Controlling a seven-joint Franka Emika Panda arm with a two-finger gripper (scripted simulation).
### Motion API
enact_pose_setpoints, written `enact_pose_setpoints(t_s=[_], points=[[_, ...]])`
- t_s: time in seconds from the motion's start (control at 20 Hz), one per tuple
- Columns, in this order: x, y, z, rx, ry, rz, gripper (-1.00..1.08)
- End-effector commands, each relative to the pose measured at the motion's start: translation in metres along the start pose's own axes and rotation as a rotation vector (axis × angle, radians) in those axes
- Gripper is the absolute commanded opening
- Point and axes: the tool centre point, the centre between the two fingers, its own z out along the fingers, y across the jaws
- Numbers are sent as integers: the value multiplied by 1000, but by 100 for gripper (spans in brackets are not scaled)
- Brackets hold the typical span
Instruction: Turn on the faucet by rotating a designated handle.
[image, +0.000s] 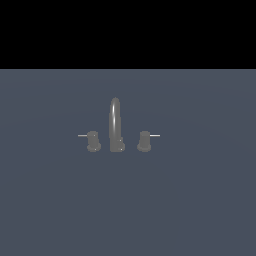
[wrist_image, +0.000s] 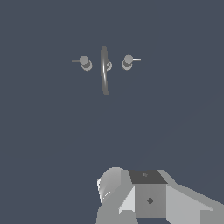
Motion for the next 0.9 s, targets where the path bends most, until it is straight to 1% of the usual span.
enact_pose_setpoints(t_s=[0.0,0.1,0.4,0.65,0.85], points=[[0,0,0,0,0,0,-100],[0,0,0,1,-3,2,-100],[0,1,4,14,-34,11,-100],[1,1,4,13,-33,15,-100],[8,2,7,11,-33,41,-100]])
